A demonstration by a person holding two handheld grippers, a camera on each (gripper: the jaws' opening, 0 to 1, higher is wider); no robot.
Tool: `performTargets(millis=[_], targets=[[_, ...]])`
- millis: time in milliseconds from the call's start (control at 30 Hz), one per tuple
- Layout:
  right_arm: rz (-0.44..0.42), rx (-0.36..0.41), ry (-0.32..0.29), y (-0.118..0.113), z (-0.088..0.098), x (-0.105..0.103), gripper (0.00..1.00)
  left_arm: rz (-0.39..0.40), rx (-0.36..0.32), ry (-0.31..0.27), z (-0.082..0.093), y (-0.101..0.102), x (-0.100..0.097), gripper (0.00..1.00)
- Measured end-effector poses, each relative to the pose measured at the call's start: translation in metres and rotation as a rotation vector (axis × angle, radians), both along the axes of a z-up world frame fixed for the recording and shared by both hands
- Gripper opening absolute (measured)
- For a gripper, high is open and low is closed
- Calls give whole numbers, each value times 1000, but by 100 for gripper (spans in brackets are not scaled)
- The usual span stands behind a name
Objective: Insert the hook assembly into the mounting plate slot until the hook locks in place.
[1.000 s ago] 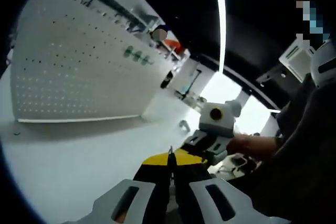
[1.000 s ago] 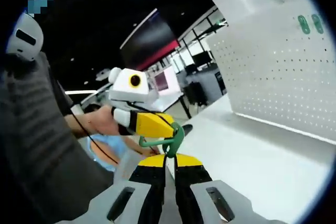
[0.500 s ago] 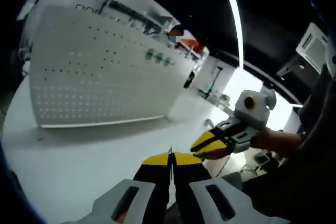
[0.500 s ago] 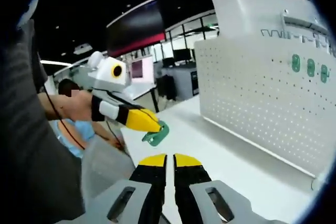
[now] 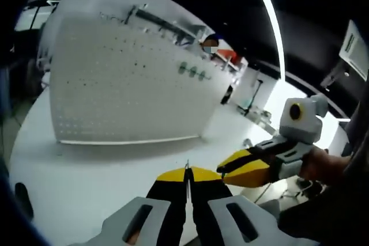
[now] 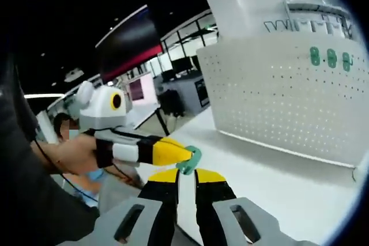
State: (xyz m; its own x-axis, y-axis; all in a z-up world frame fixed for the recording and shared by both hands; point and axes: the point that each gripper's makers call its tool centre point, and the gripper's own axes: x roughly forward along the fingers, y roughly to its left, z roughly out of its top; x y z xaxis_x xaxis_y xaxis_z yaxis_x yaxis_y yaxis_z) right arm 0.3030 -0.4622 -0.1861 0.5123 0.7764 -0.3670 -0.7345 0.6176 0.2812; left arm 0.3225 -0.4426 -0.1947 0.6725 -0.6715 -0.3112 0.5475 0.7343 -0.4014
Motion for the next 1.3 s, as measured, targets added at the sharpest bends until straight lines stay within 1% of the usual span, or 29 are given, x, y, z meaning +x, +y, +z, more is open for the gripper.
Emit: performTargets(millis=[67, 133, 267, 400, 567, 633, 667, 700, 833, 933, 1133, 1233, 1300], targets=[[-20, -7, -9, 3, 0, 3, 8, 16, -1, -11, 2, -1, 1, 1], [-32, -10, -39, 5, 5, 5, 8, 30, -10, -15, 4, -1, 2, 1], [-49, -12, -56, 5, 9, 8, 8, 58, -26, -26, 7, 1, 3, 1], [-71, -20, -57, 3, 7, 12, 8, 55, -25, -26, 6, 0, 3, 1], [-83, -35, -56, 5, 5, 11, 8, 56, -33, -42, 11, -5, 2, 1], [-104, -16, -55, 3, 8, 13, 7, 52, -39, -44, 12, -5, 4, 1], [-111, -7, -53, 2, 9, 14, 7, 43, -45, -32, 11, -6, 2, 1], [-120, 10, -42, 2, 9, 15, 7, 48, -50, -35, 11, -5, 2, 1], [-119, 1, -29, 4, 6, 14, 6, 61, -70, -41, 15, -3, 3, 1], [-127, 31, -23, 5, 7, 13, 3, 60, -75, -49, 18, -3, 3, 1], [-145, 57, -13, 5, 10, 14, 3, 60, -69, -77, 21, -3, 3, 1], [-148, 78, -4, 5, 11, 15, 1, 63, -80, -65, 22, -3, 3, 1], [-132, 99, -42, 4, 17, 15, 1, 66, -84, -74, 27, -3, 4, 1]])
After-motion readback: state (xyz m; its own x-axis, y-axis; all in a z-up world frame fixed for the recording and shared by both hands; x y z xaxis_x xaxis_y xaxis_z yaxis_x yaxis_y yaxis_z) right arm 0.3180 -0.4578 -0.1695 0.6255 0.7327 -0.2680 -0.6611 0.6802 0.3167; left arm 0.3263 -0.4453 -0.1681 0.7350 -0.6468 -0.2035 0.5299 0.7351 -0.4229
